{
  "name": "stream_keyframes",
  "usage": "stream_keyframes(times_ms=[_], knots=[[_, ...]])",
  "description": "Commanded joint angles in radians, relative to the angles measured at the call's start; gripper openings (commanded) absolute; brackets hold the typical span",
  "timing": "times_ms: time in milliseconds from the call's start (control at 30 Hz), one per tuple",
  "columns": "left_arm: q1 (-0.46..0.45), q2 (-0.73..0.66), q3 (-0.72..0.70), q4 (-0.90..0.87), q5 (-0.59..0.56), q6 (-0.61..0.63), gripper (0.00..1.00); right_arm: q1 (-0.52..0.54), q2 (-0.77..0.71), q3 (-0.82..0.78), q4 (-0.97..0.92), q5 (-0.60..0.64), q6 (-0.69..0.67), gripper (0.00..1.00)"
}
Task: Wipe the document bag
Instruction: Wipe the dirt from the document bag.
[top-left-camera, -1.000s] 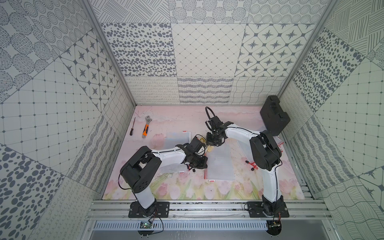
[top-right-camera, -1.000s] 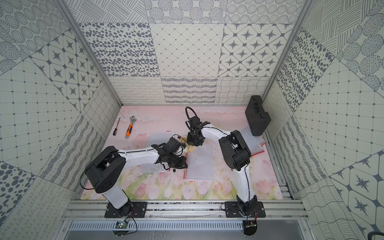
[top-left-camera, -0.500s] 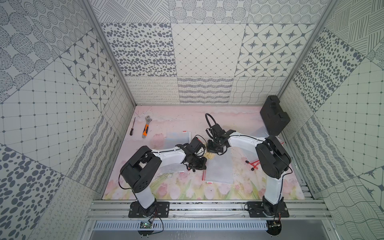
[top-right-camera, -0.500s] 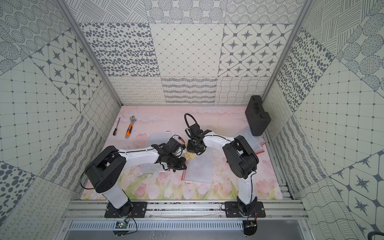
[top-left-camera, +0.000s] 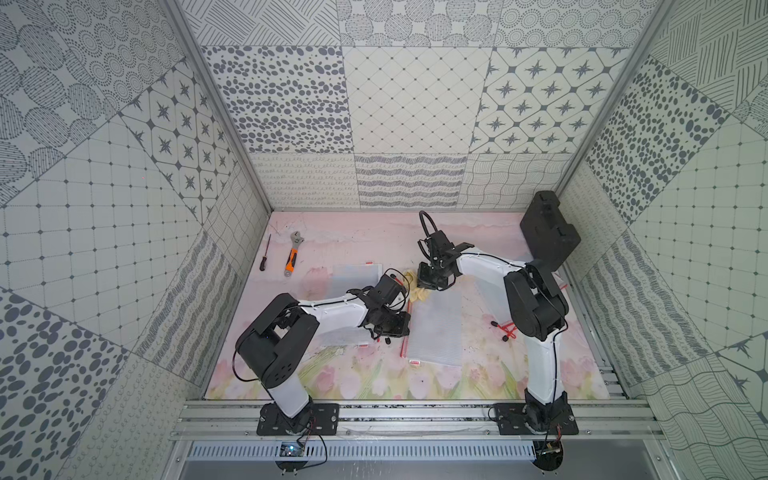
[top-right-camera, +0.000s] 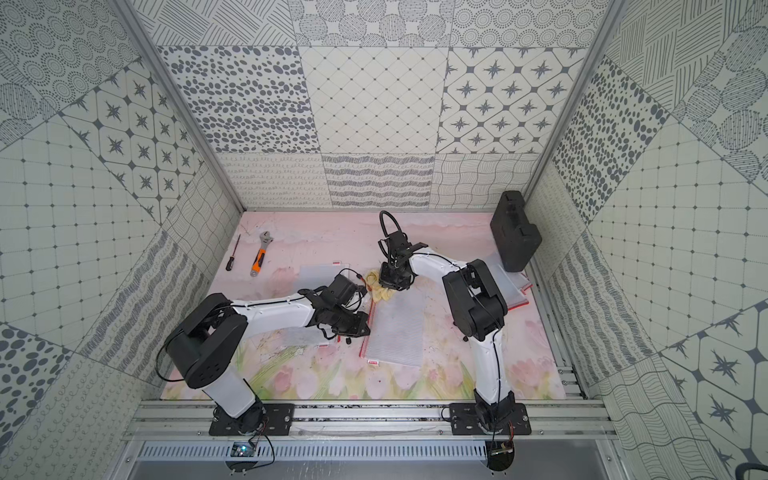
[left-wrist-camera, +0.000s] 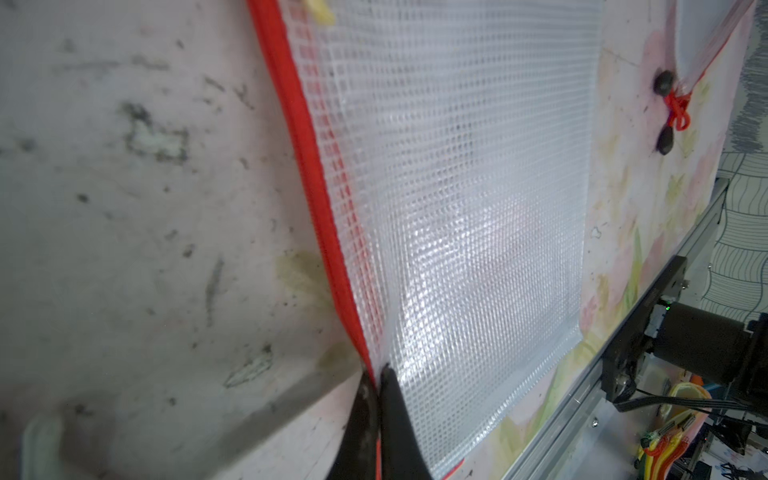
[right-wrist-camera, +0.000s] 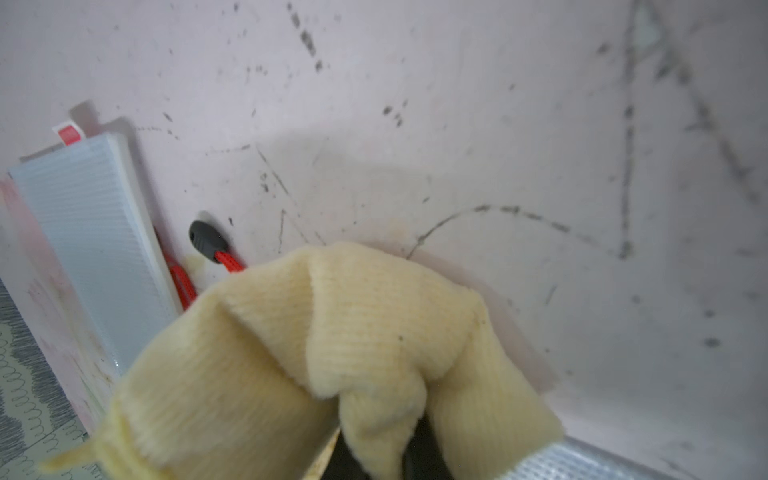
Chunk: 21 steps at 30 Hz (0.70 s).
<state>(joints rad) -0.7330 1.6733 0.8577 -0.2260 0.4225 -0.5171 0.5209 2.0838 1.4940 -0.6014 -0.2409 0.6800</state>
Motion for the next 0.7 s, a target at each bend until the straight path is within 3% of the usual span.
stream_keyframes(times_ms=[0, 167, 300, 667], knots=[[0.021, -0.017, -0.023, -0.026, -0.046, -0.026, 0.0, 0.012, 0.013, -0.035, -0.08, 0.108, -0.033, 0.0], [0.076, 0.006, -0.052, 0.014, -0.036, -0.065, 0.0, 0.116, -0.077, -0.129, -0.068, 0.119, -0.003, 0.0], [0.1, 0.01, -0.055, 0.02, -0.025, -0.067, 0.0, 0.113, -0.126, -0.282, 0.005, 0.094, 0.044, 0.0], [0.134, -0.05, -0.087, -0.02, -0.045, -0.058, 0.0, -0.146, -0.265, -0.598, 0.025, 0.109, -0.005, 0.0]])
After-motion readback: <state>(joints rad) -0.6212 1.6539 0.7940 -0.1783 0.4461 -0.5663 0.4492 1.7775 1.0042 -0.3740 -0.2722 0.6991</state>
